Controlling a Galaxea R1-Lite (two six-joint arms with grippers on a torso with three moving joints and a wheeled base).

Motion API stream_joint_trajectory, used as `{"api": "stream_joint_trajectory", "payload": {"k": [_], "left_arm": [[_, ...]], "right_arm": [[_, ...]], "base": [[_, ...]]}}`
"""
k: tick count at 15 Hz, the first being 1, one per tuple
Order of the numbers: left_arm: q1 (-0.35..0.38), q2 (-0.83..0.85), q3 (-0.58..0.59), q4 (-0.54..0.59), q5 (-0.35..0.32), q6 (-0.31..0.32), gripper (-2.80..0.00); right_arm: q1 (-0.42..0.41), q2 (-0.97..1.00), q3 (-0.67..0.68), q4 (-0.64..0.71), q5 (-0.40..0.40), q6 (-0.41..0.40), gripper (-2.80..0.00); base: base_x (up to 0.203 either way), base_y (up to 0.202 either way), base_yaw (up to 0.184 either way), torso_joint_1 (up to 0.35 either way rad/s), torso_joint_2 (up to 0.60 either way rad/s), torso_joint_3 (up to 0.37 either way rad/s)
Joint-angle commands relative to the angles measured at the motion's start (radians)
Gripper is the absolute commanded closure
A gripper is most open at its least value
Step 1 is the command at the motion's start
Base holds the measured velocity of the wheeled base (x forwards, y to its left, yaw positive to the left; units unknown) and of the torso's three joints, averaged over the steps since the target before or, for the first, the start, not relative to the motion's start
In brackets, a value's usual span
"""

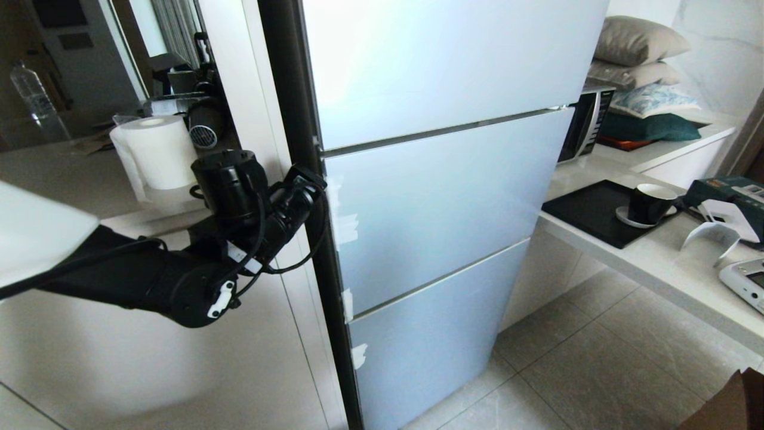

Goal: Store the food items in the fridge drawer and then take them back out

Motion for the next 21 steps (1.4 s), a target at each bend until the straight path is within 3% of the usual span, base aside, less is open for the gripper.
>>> {"api": "stream_joint_trajectory", "payload": {"k": [1, 4, 13, 19, 21], "left_arm": [[-0.012, 0.007, -0.007, -0.006, 0.0, -0.006, 0.0], [-0.044, 0.008, -0.004, -0.005, -0.015, -0.055, 0.0], [-0.172, -0.072, 0.104, -0.005, -0.019, -0.057, 0.0], [-0.367, -0.238, 0.281, 0.001, -0.019, -0.068, 0.0], [-0.427, -0.317, 0.369, 0.011, -0.06, -0.097, 0.0]], "right_arm": [[0.001, -0.002, 0.0, 0.0, 0.0, 0.0, 0.0], [0.001, -0.002, 0.0, 0.0, 0.0, 0.0, 0.0], [0.001, -0.001, 0.0, 0.0, 0.0, 0.0, 0.0], [0.001, -0.002, 0.0, 0.0, 0.0, 0.0, 0.0], [0.001, -0.001, 0.0, 0.0, 0.0, 0.0, 0.0]], "base": [[0.0, 0.0, 0.0, 0.0, 0.0, 0.0], [0.0, 0.0, 0.0, 0.0, 0.0, 0.0], [0.0, 0.0, 0.0, 0.0, 0.0, 0.0], [0.0, 0.0, 0.0, 0.0, 0.0, 0.0], [0.0, 0.0, 0.0, 0.0, 0.0, 0.0]]}}
